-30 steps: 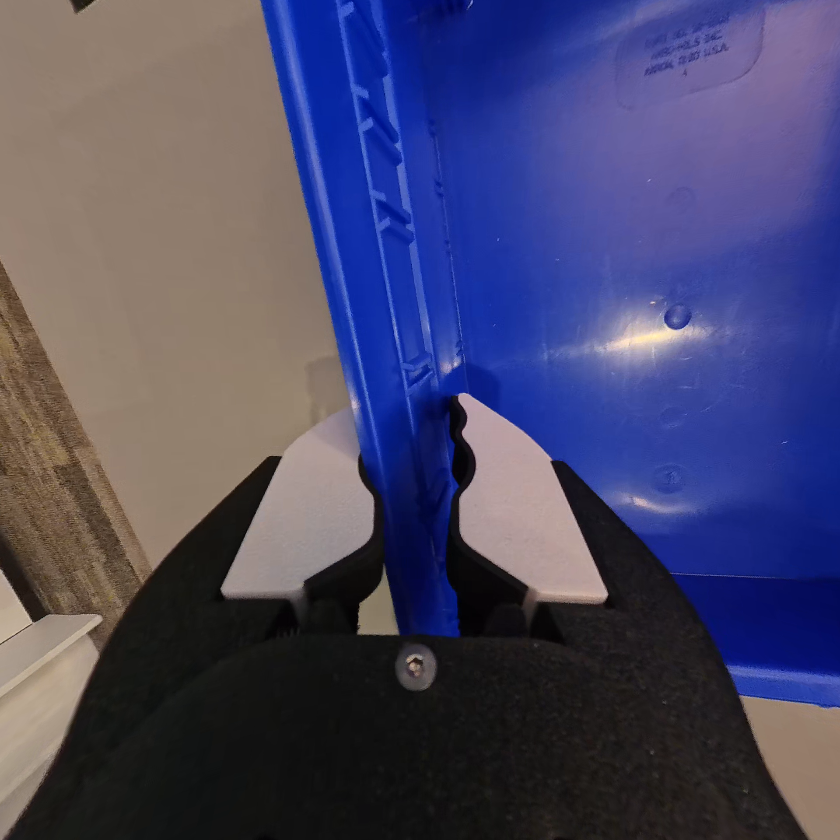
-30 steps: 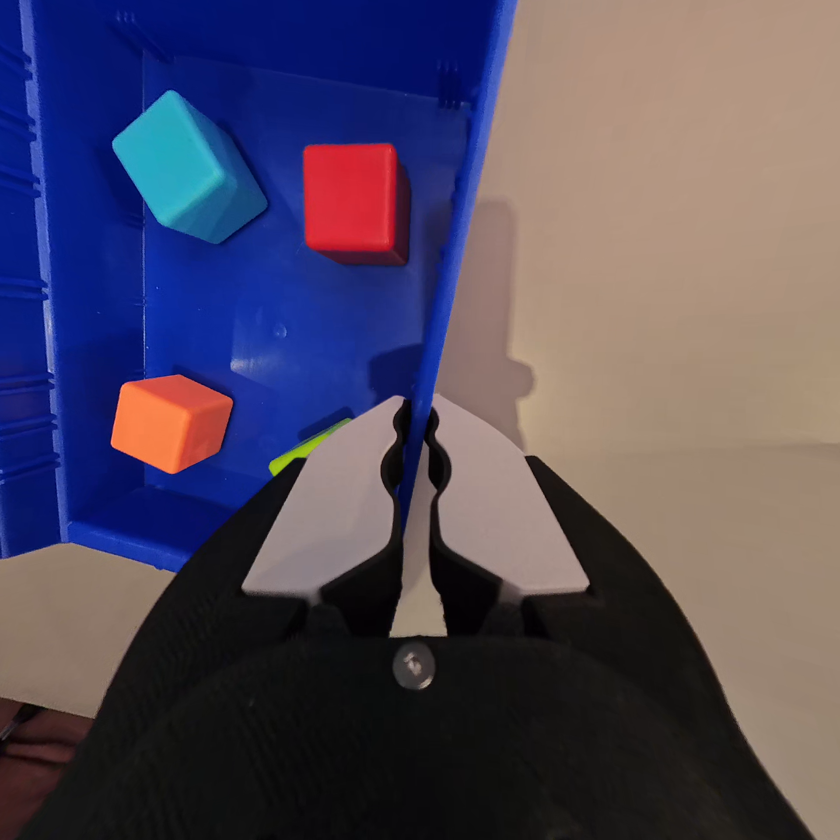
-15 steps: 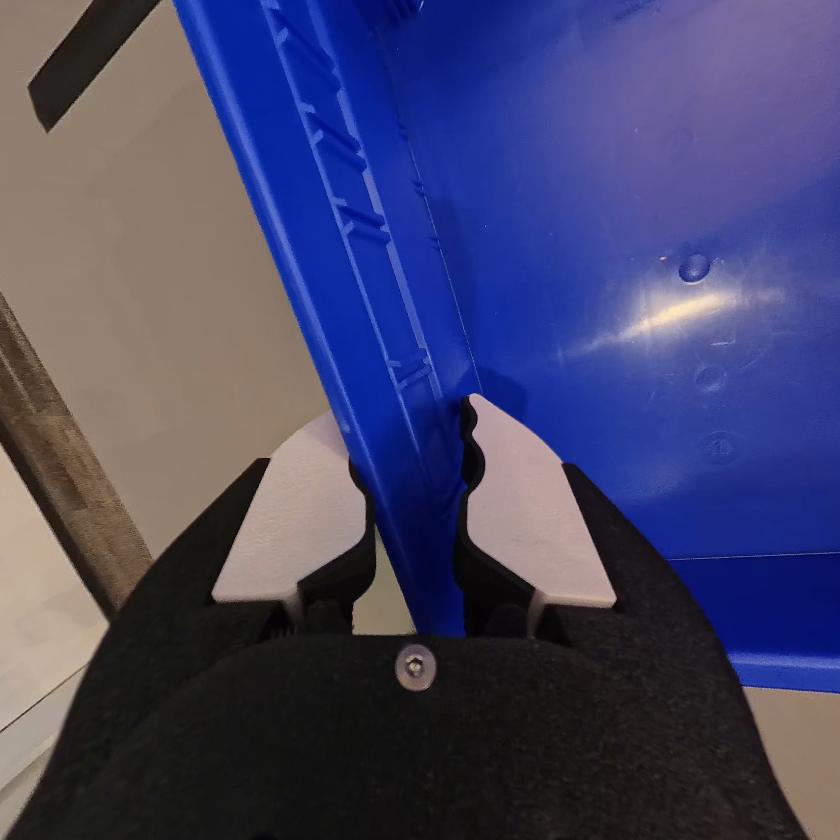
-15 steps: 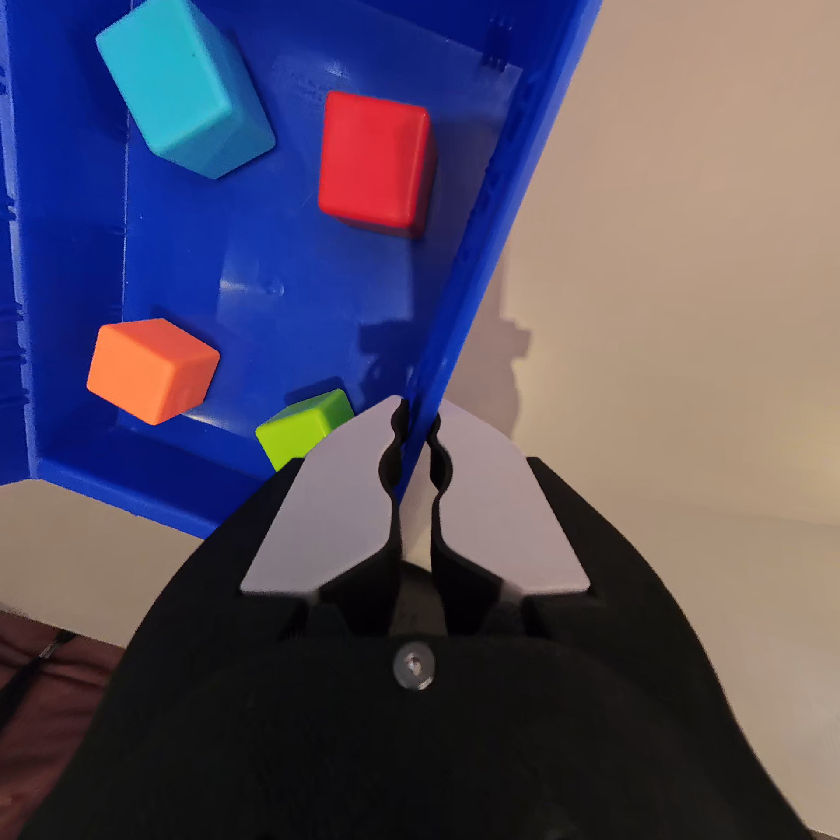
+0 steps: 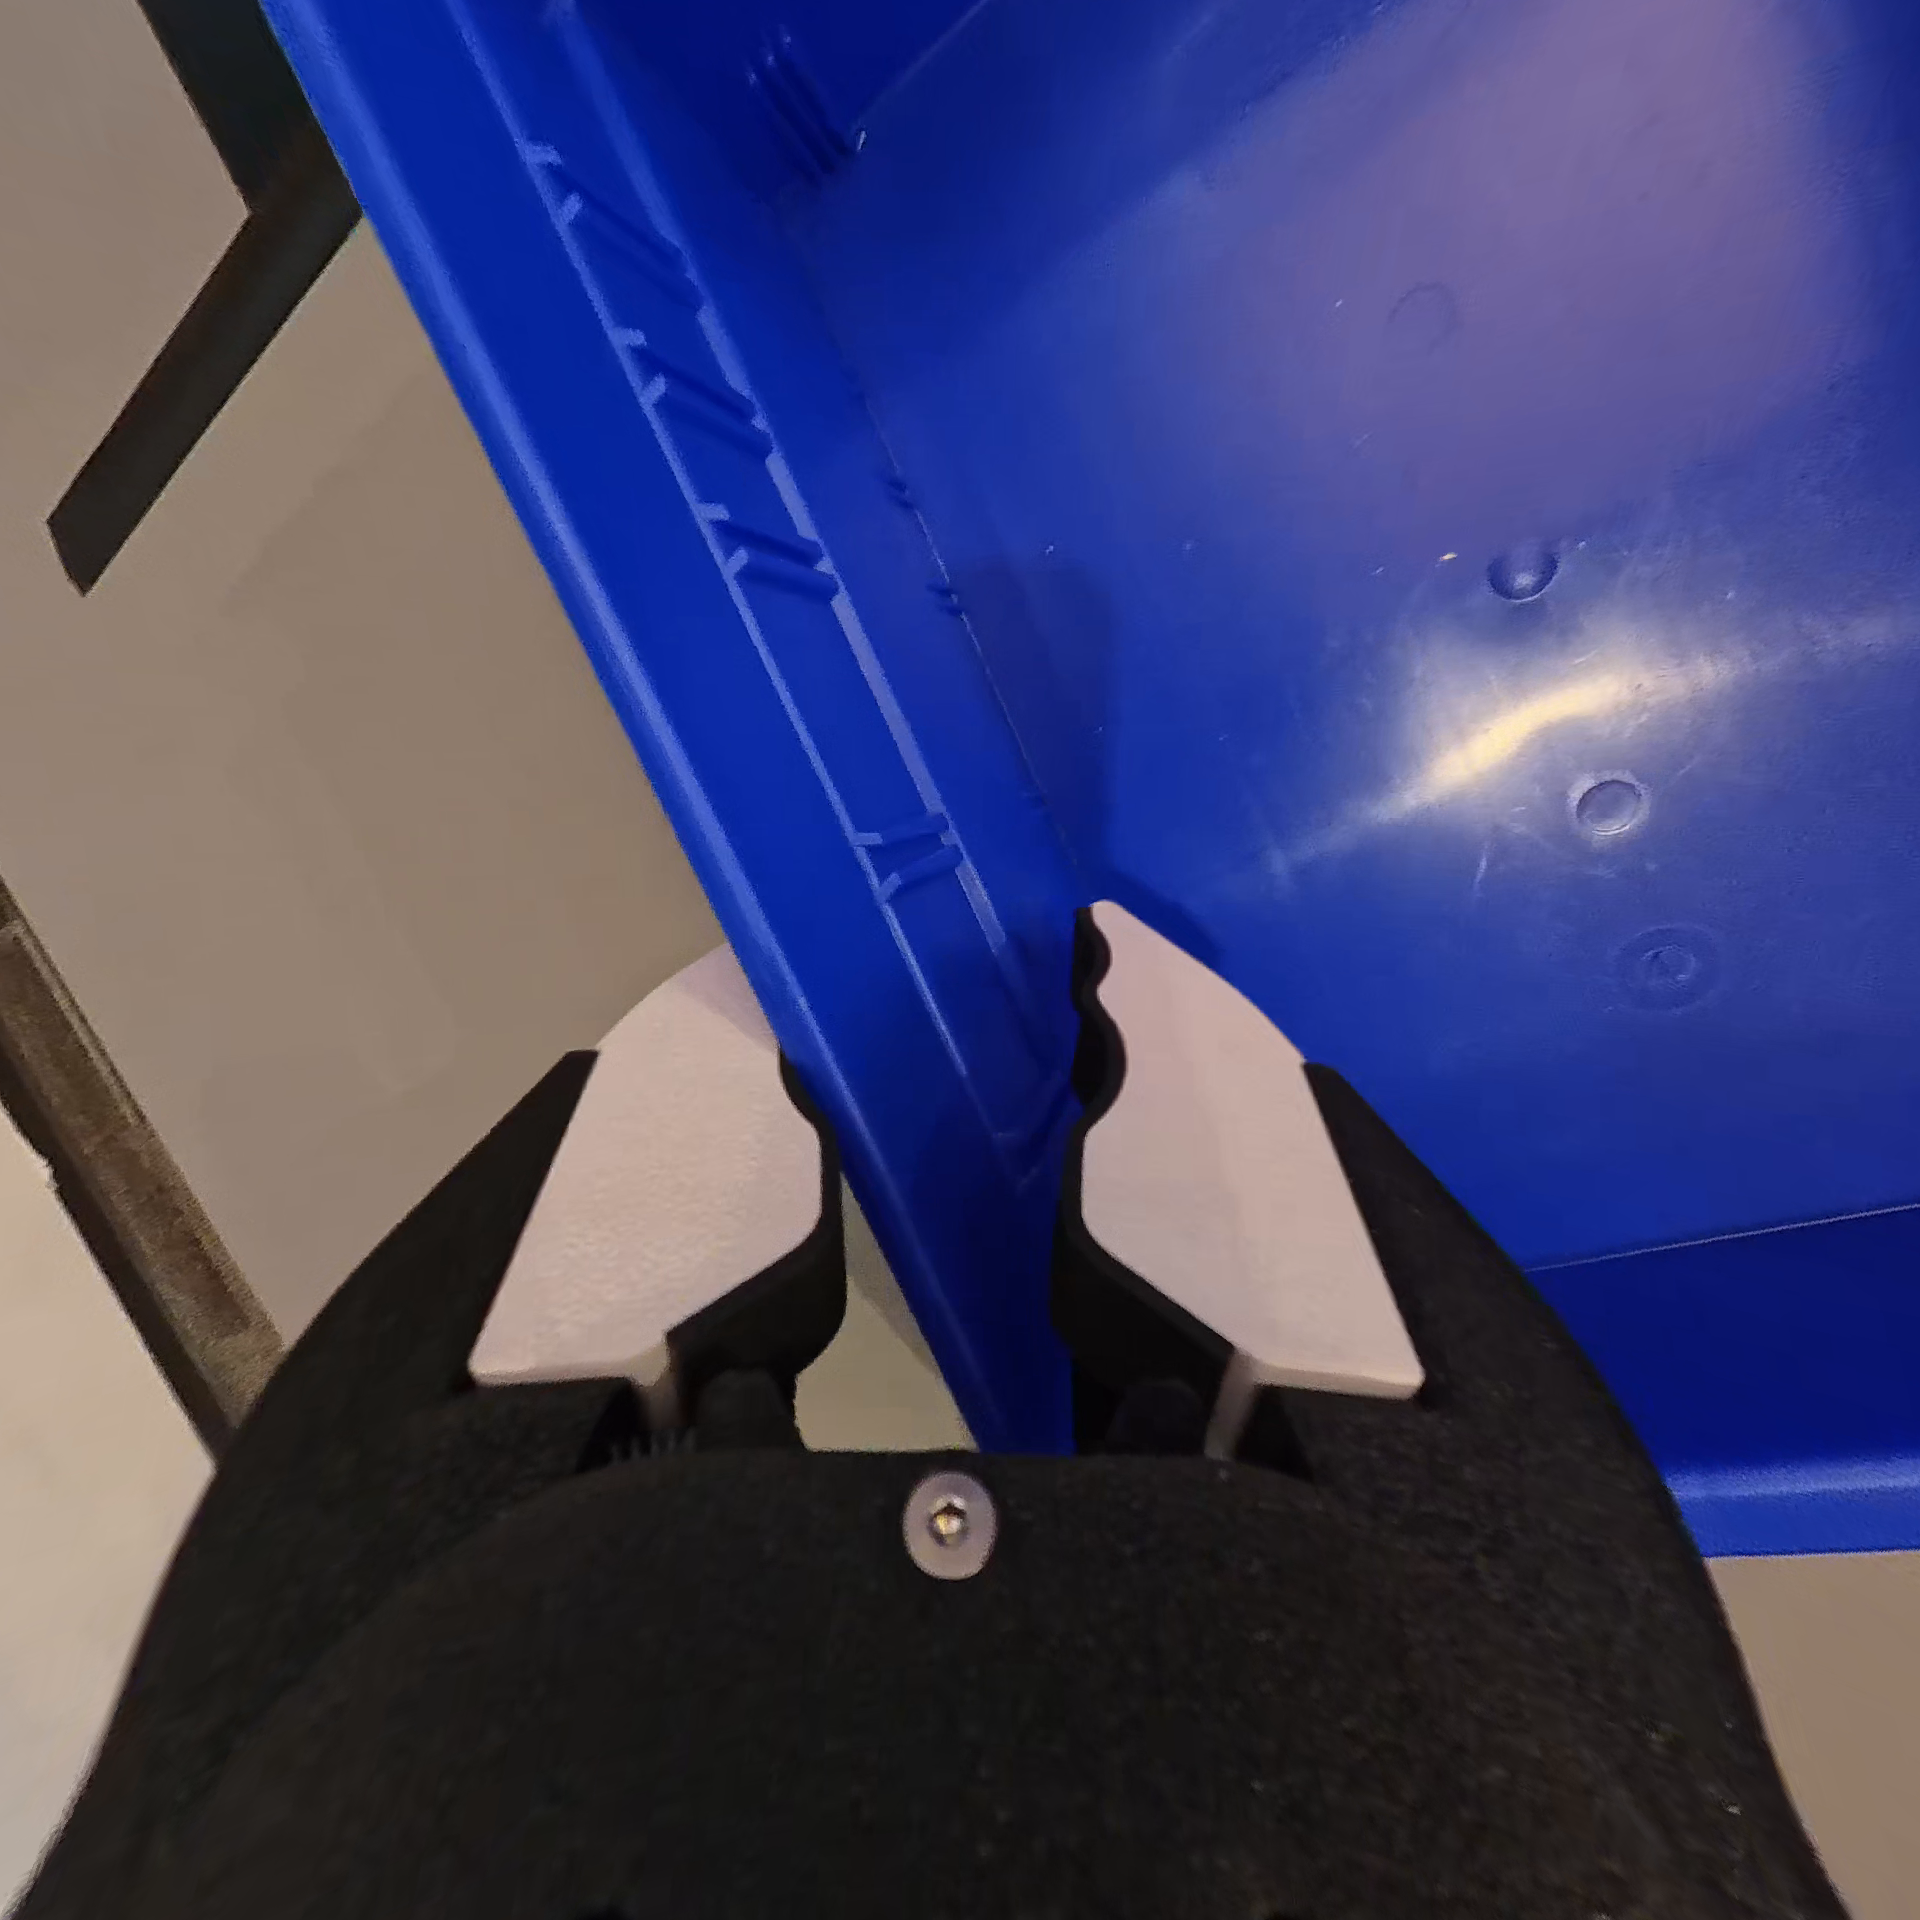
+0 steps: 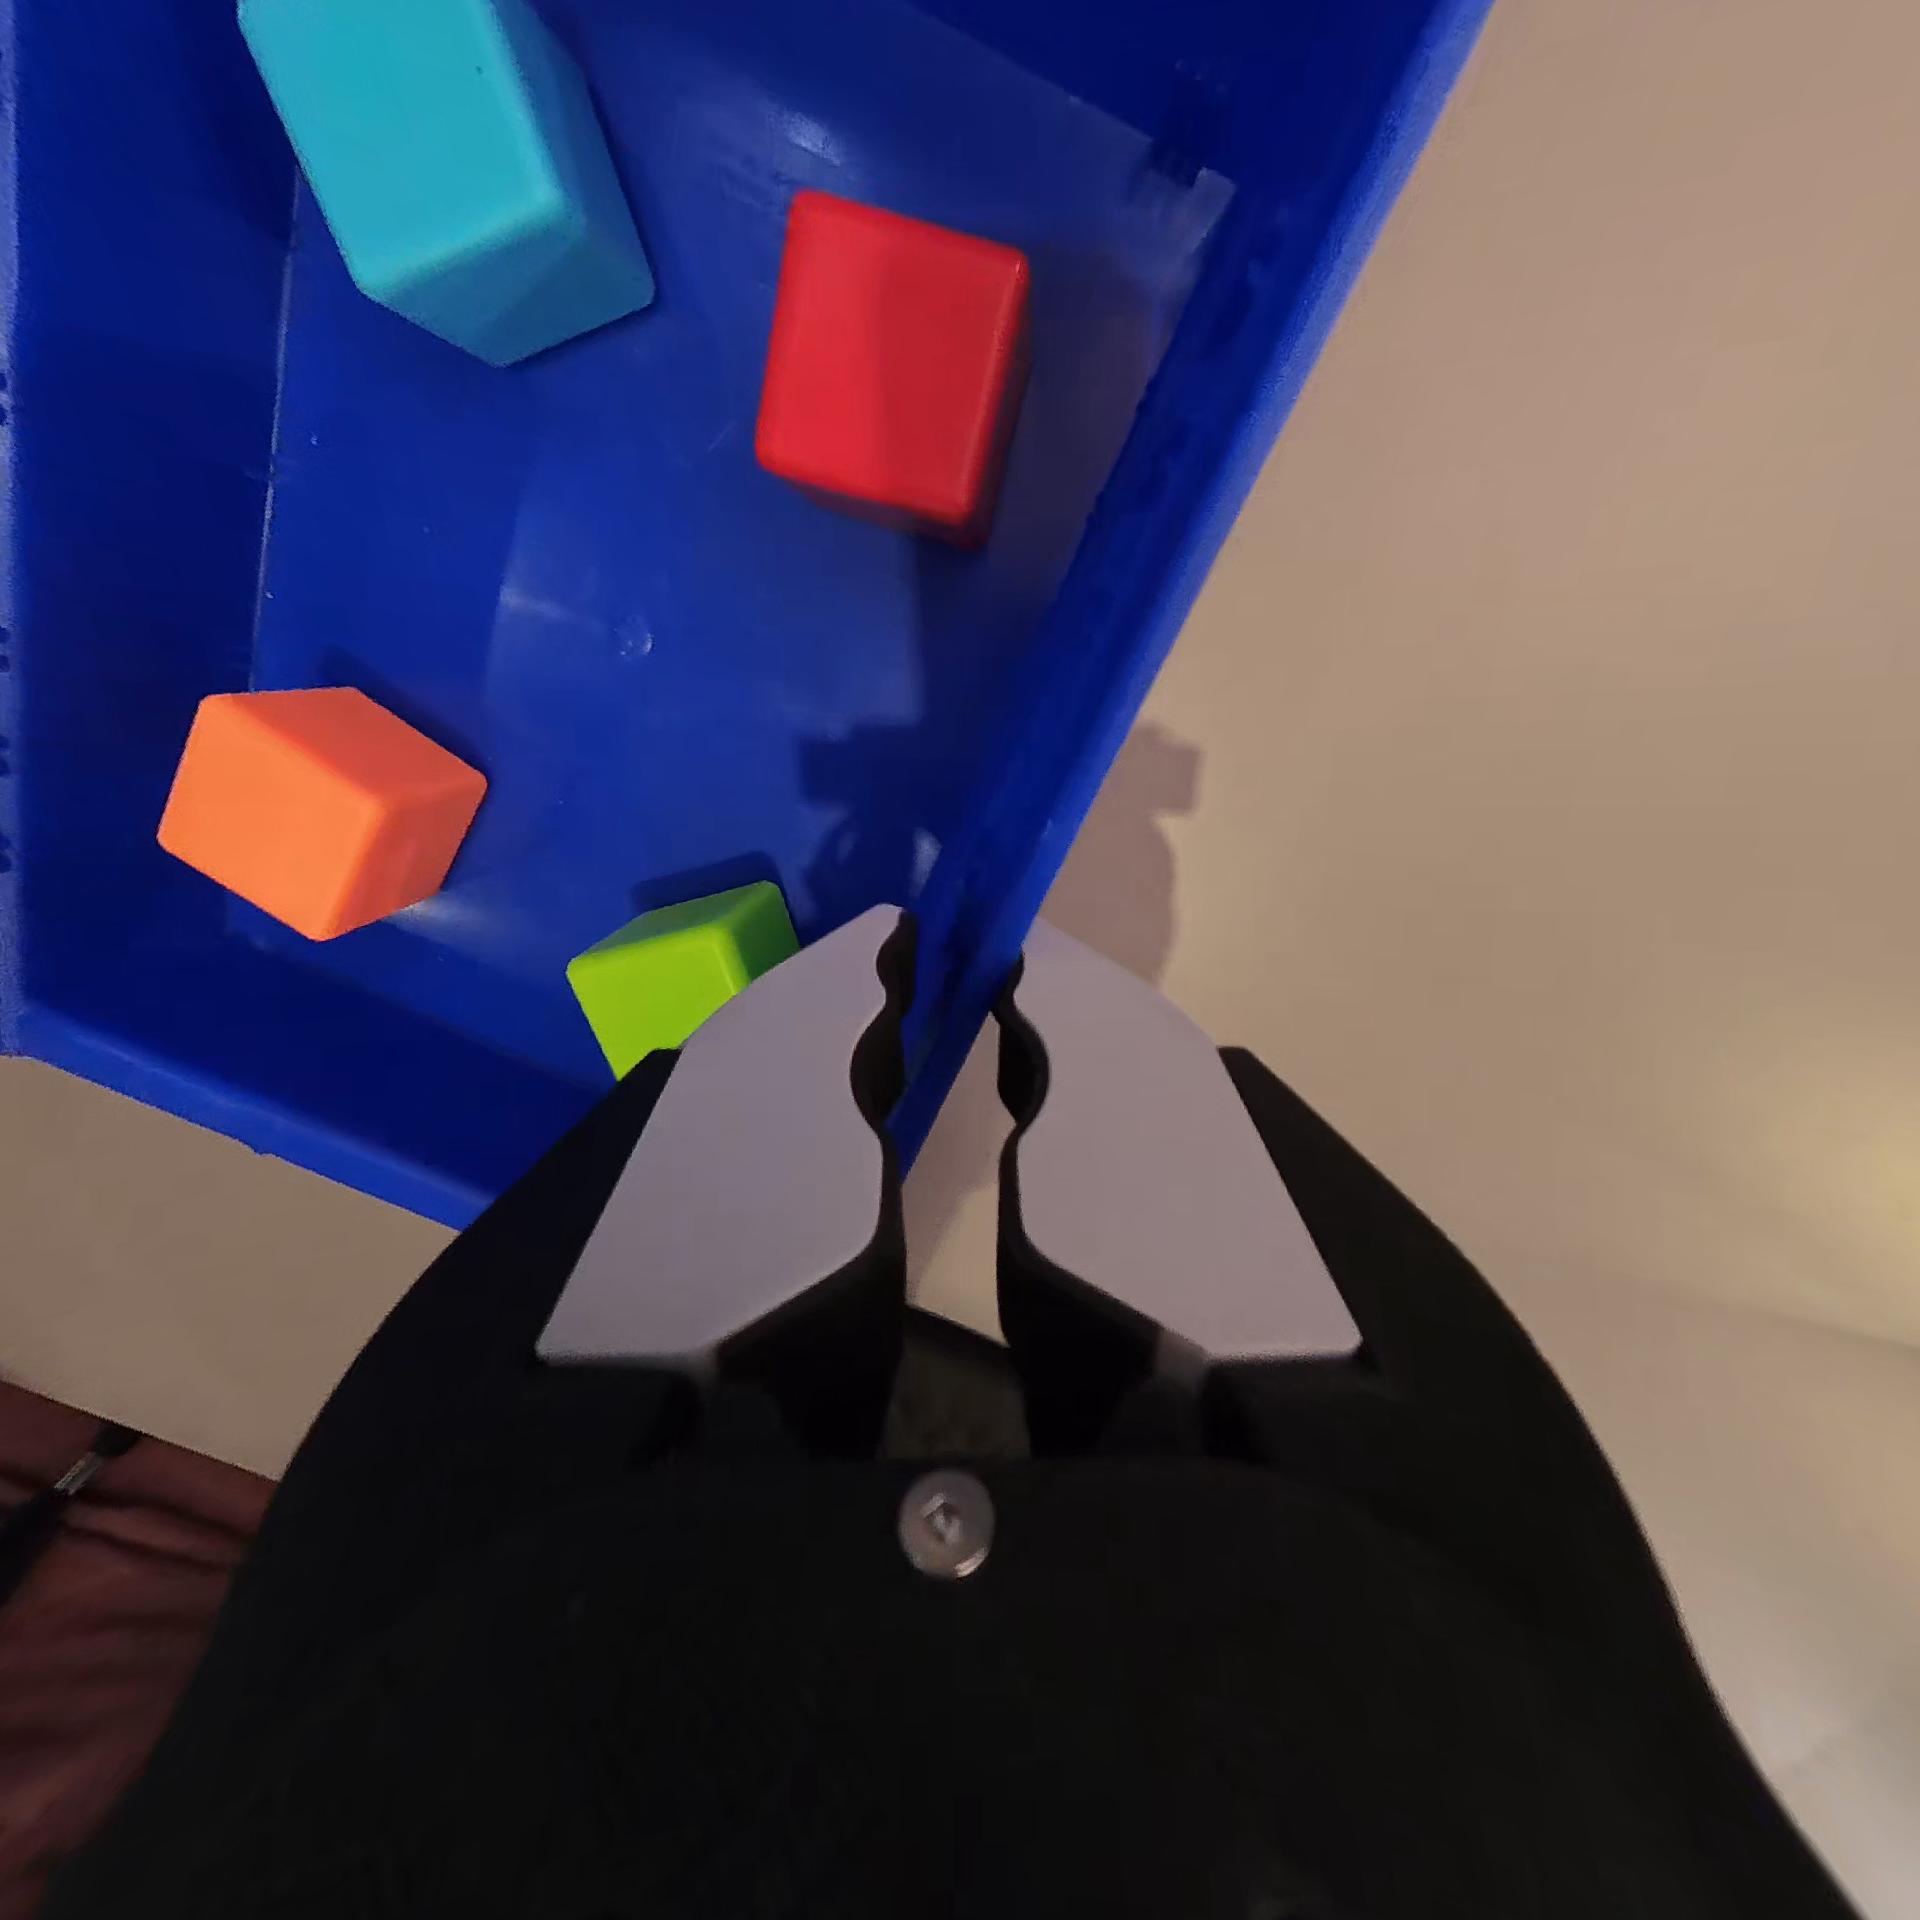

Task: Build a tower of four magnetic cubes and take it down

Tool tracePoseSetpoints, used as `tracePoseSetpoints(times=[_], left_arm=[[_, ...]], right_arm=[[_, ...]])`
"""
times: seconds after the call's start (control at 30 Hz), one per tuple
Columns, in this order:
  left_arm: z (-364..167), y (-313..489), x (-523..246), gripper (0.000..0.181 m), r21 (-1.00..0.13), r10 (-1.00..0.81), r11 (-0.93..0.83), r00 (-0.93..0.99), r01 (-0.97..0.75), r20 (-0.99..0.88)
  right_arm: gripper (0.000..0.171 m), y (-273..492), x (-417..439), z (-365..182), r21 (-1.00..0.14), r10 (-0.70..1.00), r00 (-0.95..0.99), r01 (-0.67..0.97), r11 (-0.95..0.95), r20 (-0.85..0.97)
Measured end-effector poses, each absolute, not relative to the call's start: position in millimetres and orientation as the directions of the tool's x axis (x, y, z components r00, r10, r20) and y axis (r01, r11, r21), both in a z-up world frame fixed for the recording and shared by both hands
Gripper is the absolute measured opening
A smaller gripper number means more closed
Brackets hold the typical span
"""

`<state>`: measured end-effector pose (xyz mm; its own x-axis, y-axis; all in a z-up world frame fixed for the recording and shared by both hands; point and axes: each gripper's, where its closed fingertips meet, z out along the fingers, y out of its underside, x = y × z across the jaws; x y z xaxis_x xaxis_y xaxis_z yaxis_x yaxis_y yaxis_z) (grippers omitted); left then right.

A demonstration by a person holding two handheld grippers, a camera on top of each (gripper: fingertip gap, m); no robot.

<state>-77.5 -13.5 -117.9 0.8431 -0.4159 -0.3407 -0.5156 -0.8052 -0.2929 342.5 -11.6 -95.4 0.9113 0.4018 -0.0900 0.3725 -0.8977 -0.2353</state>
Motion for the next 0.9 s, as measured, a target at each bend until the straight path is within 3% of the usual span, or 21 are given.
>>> tracePoseSetpoints(times=[0.13, 0.27, 0.3, 0.5, 0.67, 0.9], left_arm=[[-118, -15, -74, 0.045, -0.292, -0.435, -0.8, 0.842, -0.524, -0.32], [-114, -15, -71, 0.044, -0.316, -0.451, -0.793, 0.851, -0.521, -0.27], [-109, -14, -71, 0.045, -0.334, -0.45, -0.784, 0.85, -0.523, -0.273], [-56, -5, -67, 0.055, -0.508, -0.403, -0.678, 0.847, -0.531, -0.346], [-9, 4, -84, 0.052, -0.637, -0.286, -0.568, 0.851, -0.521, -0.441], [33, 0, -153, 0.046, -0.731, -0.147, -0.55, 0.908, -0.404, -0.392]], right_arm=[[0.026, -4, 338, -103, -0.244, 0.383, 0.915, 0.345, -0.906, -0.129], [0.024, 3, 336, -122, -0.179, 0.368, 0.928, 0.352, -0.919, -0.063], [0.017, 5, 341, -123, -0.169, 0.361, 0.932, 0.354, -0.92, -0.011], [0.017, 8, 343, -124, -0.174, 0.316, 0.949, 0.314, -0.933, 0.02], [0.014, 9, 341, -126, -0.182, 0.288, 0.957, 0.279, -0.943, -0.021], [0.01, 8, 338, -126, -0.16, 0.275, 0.95, 0.252, -0.954, -0.145]])
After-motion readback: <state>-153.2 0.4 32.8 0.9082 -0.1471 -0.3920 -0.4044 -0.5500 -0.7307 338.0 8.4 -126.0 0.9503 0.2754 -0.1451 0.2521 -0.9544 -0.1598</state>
